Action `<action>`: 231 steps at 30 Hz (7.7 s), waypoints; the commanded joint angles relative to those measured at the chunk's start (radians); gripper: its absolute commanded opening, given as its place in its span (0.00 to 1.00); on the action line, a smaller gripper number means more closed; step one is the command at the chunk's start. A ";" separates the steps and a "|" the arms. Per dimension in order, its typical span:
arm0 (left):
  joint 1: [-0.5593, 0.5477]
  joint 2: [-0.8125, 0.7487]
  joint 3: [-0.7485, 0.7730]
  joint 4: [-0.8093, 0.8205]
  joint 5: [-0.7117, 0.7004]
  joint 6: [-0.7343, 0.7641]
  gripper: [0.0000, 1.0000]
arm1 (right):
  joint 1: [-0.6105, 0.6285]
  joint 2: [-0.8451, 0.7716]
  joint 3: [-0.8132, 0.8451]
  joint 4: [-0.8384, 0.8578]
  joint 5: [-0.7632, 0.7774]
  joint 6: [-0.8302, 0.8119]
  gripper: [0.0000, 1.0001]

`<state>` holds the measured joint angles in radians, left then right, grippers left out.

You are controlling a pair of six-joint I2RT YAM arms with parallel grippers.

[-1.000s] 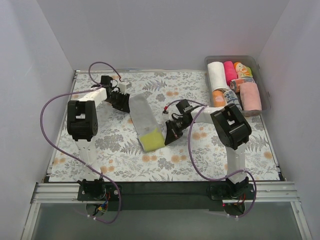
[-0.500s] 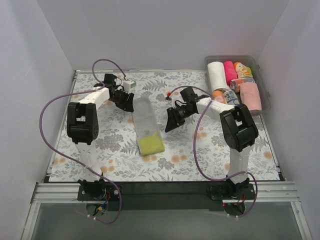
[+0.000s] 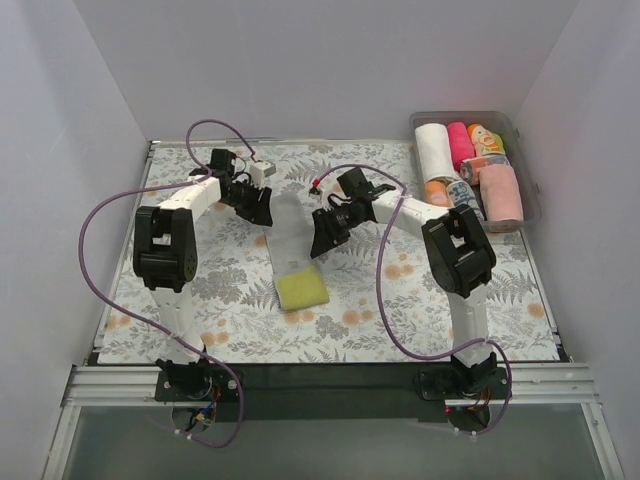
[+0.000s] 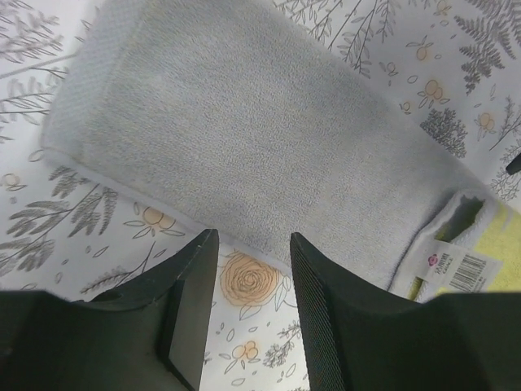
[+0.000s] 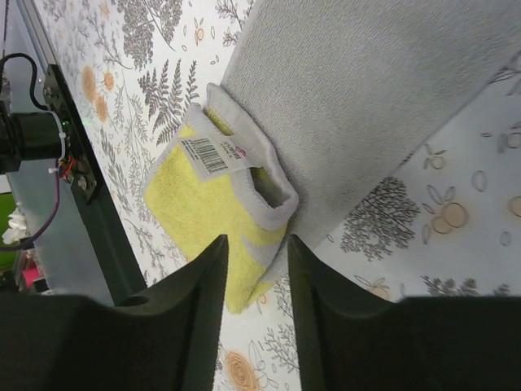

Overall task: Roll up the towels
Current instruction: Fold the towel, then roll the towel

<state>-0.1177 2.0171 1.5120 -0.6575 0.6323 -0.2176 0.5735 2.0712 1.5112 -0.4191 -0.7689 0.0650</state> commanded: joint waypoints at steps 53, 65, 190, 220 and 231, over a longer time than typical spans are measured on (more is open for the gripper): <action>-0.016 -0.075 -0.001 0.030 0.029 0.092 0.79 | 0.026 0.027 0.020 -0.032 0.105 0.002 0.29; -0.072 -0.631 -0.410 -0.025 0.015 0.458 0.80 | 0.020 -0.129 0.047 -0.057 0.004 -0.071 0.45; -0.285 -0.796 -0.753 0.147 -0.098 0.632 0.51 | 0.085 0.081 -0.174 -0.007 -0.010 -0.059 0.01; -0.616 -0.621 -0.974 0.386 -0.332 0.701 0.45 | 0.083 0.127 -0.120 -0.056 -0.018 -0.060 0.01; -0.590 -0.473 -0.794 0.040 -0.097 0.620 0.10 | 0.034 0.017 -0.129 -0.112 0.028 -0.169 0.18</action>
<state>-0.7143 1.4704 0.7113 -0.3786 0.3916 0.4450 0.6407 2.1452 1.3811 -0.4774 -0.8707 -0.0044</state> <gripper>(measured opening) 0.143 0.112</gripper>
